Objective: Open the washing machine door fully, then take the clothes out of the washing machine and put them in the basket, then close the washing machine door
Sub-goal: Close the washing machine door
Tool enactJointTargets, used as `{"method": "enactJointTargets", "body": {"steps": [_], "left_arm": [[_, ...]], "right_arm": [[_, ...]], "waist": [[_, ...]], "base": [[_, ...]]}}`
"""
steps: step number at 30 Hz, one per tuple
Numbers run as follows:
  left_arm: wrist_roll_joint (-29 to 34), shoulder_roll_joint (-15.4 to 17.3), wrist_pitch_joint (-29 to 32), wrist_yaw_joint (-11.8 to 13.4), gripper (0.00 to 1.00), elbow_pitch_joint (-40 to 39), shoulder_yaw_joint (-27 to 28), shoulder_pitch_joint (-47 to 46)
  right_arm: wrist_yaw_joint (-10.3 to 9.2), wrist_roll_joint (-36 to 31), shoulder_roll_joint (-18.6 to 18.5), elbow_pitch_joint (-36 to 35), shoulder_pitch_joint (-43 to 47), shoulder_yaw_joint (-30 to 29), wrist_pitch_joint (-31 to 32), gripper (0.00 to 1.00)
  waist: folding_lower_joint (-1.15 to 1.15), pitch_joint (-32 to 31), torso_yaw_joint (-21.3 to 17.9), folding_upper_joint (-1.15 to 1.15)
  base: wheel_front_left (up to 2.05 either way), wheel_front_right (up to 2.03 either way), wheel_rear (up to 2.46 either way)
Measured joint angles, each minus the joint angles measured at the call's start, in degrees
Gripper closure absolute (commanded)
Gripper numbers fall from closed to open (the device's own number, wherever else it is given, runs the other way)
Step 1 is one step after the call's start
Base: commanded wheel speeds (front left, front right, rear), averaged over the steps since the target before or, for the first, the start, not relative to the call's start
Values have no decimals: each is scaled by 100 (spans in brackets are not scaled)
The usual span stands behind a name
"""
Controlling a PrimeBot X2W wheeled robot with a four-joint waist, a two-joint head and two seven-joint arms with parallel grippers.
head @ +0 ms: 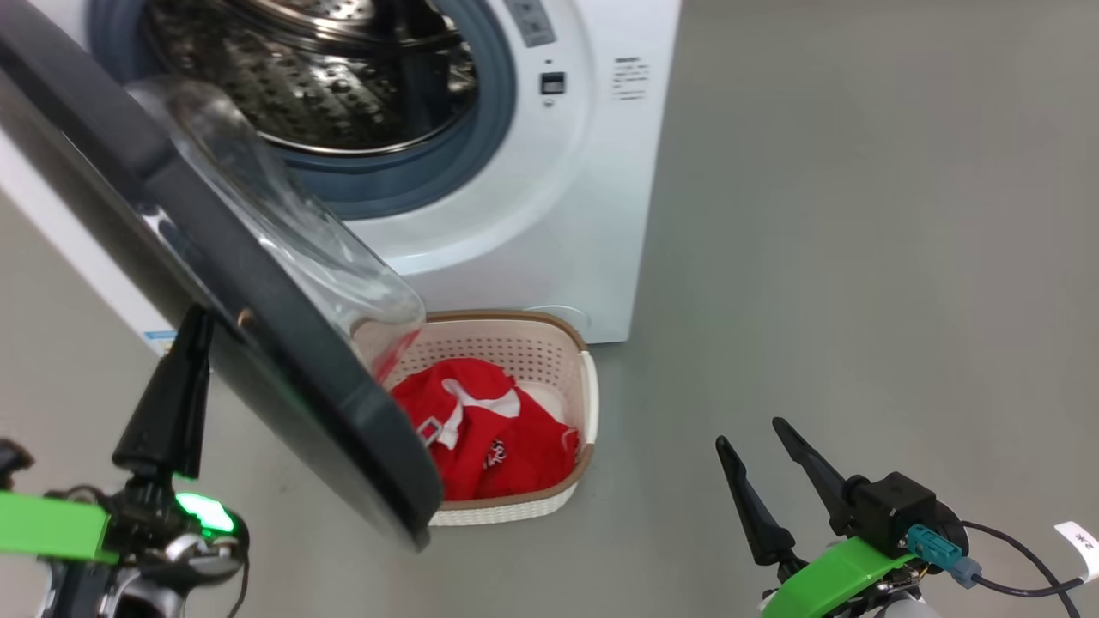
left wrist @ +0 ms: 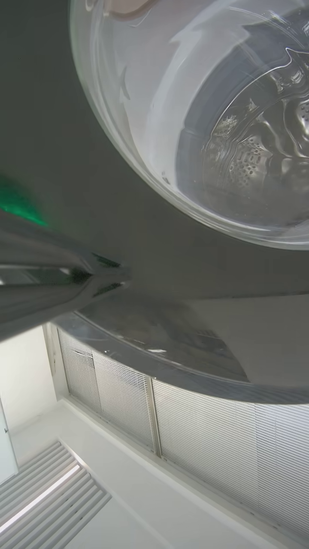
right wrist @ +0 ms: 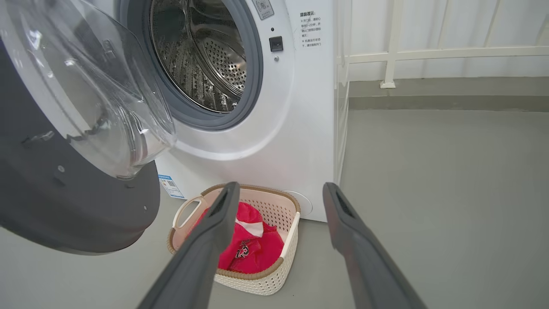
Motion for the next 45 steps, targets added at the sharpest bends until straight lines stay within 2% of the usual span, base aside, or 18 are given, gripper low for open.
{"method": "enactJointTargets", "body": {"steps": [20,36,45], "left_arm": [[-70,-56,-199,-66,100,933,-53,-1152],[202,-81,-680,-269,100,2095,-91,-2713],[264,-79,-764,-564,100,2955,-120,-3691]], "right_arm": [[0,-62,0,-66,-64,-21,0,0],[0,-152,1,-203,-303,-18,0,0],[0,-152,2,-226,-461,-3,0,0]], "waist": [[0,277,-969,0],[0,780,-1127,0],[0,1075,-1166,0]], "base": [[0,0,0],[0,0,0],[0,0,0]]}}
